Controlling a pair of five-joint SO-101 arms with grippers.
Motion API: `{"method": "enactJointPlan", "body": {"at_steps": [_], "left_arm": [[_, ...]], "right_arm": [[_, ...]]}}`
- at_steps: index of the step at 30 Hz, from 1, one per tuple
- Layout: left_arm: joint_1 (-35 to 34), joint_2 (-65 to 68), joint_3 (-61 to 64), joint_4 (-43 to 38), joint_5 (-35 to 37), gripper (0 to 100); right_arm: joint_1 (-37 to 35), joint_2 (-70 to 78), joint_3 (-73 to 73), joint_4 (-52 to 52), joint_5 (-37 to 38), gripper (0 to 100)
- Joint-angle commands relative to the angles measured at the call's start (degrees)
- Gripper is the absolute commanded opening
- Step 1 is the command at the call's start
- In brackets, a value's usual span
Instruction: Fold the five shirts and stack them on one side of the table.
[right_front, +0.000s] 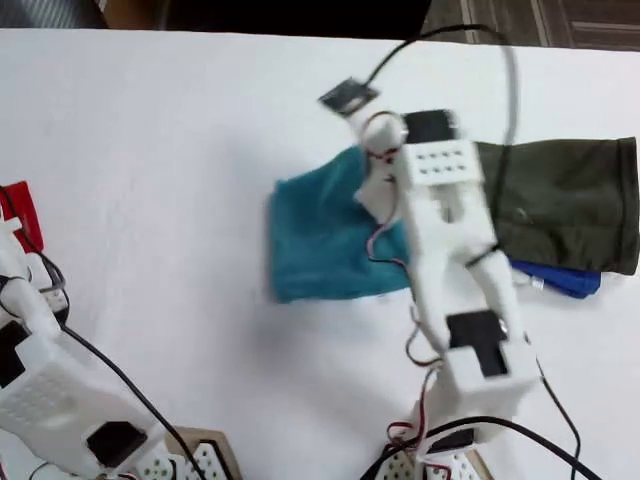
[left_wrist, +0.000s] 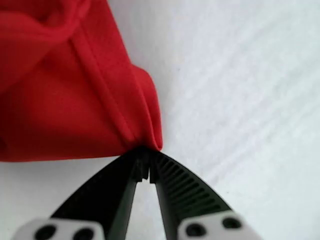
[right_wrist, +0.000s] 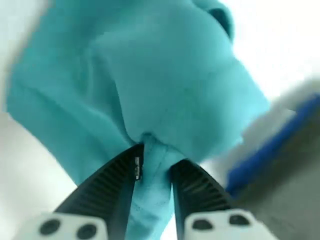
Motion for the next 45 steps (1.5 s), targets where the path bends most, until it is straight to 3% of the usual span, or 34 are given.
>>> {"method": "enactJointPlan", "body": {"at_steps": [1,12,20,25,34,45], "left_arm": [[-0.62,0.88,0.57,-1.49,0.26,3],[-0.53,0.88,0.57,-1.49,0.26,3],[-0.53,0.88,0.66,-1.49,0.26,3],[-0.62,0.88,0.75,-1.49,0.26,3],[-0.62,0.88,0.75,-1.49,0.26,3],[-0.62,0.88,0.75,-1.49,0.26,3]], "right_arm": [[4.53,-8.75,-0.97,0.57,3.69,2.2],[15.60,-15.87,-3.25,-1.63,10.02,2.2],[24.13,-14.37,-16.35,-1.89,10.64,2.2],[28.00,-10.86,-19.60,-1.89,14.51,2.2],[33.63,-0.40,-20.57,-8.57,14.86,2.2],[39.43,14.99,-20.66,-21.85,24.44,2.2]]}}
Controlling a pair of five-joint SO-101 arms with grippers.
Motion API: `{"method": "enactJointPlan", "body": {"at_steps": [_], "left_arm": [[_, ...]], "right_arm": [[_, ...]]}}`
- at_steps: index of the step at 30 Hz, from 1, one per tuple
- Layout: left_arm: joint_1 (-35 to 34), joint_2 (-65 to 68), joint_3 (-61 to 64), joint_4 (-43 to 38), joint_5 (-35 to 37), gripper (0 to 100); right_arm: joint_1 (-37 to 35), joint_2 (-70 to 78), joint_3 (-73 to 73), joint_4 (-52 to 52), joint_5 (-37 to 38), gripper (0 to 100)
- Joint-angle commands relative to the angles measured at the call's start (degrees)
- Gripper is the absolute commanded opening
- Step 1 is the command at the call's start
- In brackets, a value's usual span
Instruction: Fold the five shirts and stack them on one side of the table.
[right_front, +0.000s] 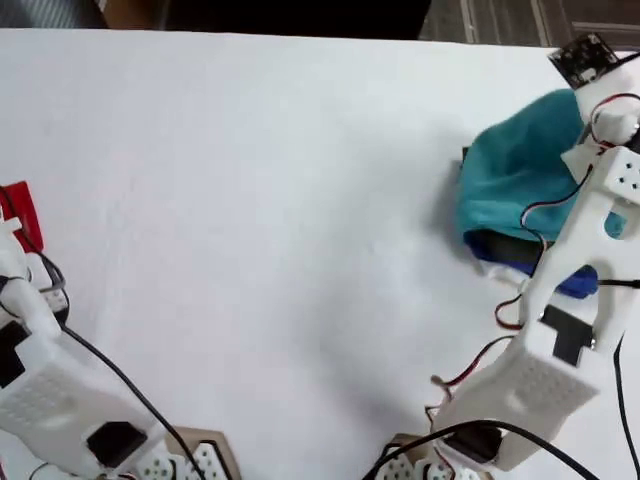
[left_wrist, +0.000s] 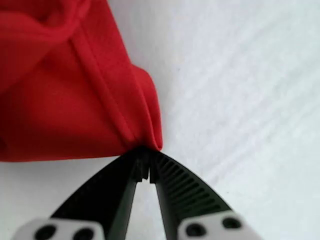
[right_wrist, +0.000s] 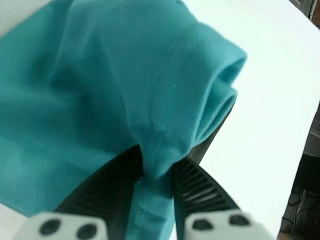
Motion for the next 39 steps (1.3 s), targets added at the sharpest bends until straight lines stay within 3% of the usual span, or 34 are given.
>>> {"method": "enactJointPlan", "body": {"at_steps": [1,10,14,18,25,29,34,39], "left_arm": [[-0.62,0.88,0.75,-1.49,0.26,3],[-0.62,0.88,0.84,-1.49,0.26,3],[-0.53,0.88,0.84,-1.49,0.26,3],[-0.53,0.88,0.84,-1.49,0.26,3],[-0.53,0.88,0.84,-1.49,0.26,3],[-0.53,0.88,0.84,-1.49,0.26,3],[-0.53,0.88,0.84,-1.49,0.26,3],[-0.53,0.88,0.84,-1.49,0.26,3]], "right_arm": [[1.98,3.74,-2.55,-4.44,2.46,2.2],[4.70,10.24,-2.55,-9.54,2.55,2.6],[4.70,10.15,-2.64,-9.54,1.41,15.2],[5.14,10.15,-7.30,-9.27,-4.75,34.1],[5.93,10.15,-15.74,-4.35,-23.12,35.4],[4.00,10.59,-16.97,2.68,-21.45,28.9],[3.30,10.77,-16.44,3.12,-20.13,1.2],[3.38,10.68,-16.35,6.81,-20.22,1.9]]}}
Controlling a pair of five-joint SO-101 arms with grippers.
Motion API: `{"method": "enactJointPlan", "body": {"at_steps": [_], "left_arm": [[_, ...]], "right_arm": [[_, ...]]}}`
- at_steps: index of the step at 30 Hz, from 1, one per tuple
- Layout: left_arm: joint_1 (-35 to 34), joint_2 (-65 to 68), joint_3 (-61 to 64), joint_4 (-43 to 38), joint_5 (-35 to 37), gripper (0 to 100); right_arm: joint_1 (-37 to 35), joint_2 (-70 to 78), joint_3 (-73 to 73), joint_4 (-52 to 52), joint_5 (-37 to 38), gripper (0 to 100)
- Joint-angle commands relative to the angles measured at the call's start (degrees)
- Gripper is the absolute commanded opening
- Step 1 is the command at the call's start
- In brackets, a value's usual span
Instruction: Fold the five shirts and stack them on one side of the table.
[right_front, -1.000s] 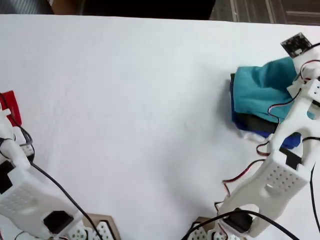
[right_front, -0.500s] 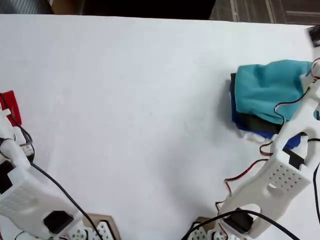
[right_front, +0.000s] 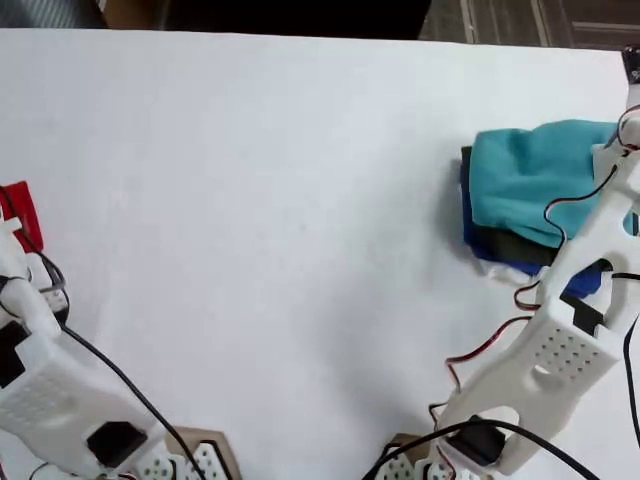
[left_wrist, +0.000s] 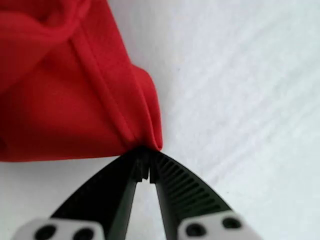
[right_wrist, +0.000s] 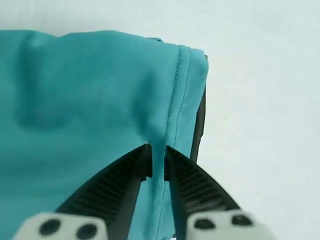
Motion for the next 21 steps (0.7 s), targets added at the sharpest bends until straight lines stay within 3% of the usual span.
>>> {"method": "enactJointPlan", "body": {"at_steps": [1,6,14,21], "left_arm": [[-0.53,0.88,0.84,-1.49,0.26,3],[-0.53,0.88,0.84,-1.49,0.26,3],[-0.53,0.88,0.84,-1.49,0.26,3],[-0.53,0.88,0.84,-1.49,0.26,3]], "right_arm": [[-0.40,-0.66,-2.11,5.05,0.26,2.2],[-1.45,-0.66,-2.11,17.19,1.85,2.1],[-0.66,-8.75,1.49,18.24,4.75,2.2],[-8.48,-30.90,23.03,17.89,4.31,2.2]]}}
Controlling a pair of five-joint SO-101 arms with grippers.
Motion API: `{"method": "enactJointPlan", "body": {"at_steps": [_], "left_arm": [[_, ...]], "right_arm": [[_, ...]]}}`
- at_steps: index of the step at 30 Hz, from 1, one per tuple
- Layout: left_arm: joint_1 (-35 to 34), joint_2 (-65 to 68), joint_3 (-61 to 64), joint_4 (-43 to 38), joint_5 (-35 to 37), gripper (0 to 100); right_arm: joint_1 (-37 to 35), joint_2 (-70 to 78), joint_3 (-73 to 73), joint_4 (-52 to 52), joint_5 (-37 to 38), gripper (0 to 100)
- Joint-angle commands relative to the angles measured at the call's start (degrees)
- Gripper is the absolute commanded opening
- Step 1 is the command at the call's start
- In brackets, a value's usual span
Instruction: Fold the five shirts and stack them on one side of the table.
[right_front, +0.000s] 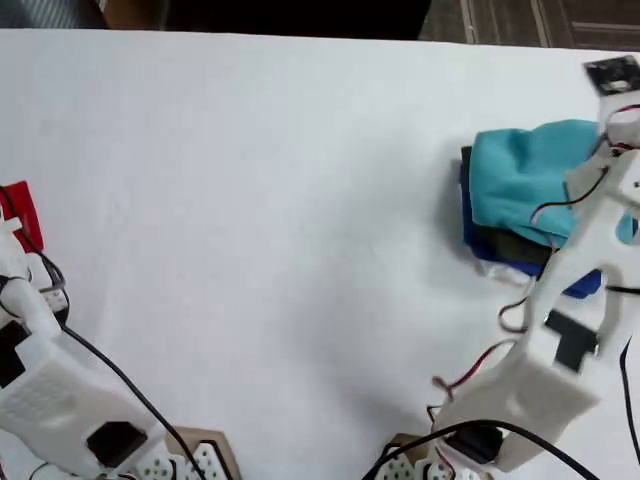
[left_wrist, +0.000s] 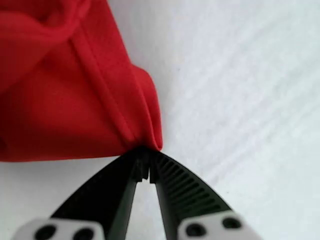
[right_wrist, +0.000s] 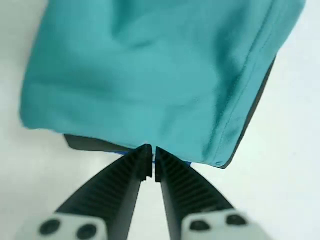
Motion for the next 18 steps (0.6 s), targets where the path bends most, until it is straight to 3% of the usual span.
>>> {"method": "enactJointPlan", "body": {"at_steps": [1,5,12,18], "left_arm": [[-0.53,0.88,0.84,-1.49,0.26,3],[-0.53,0.88,0.57,-1.49,0.26,3],[0.09,0.44,-4.18,0.53,0.09,3],[1.41,0.44,-24.57,18.55,-0.97,3]], "right_arm": [[-6.02,-16.66,13.71,-0.31,0.09,2.2],[-14.20,-31.78,37.54,-9.71,0.09,2.2],[-24.48,-46.64,80.09,-37.76,0.00,2.1],[-26.42,-46.55,97.76,-56.22,-2.55,2.1]]}}
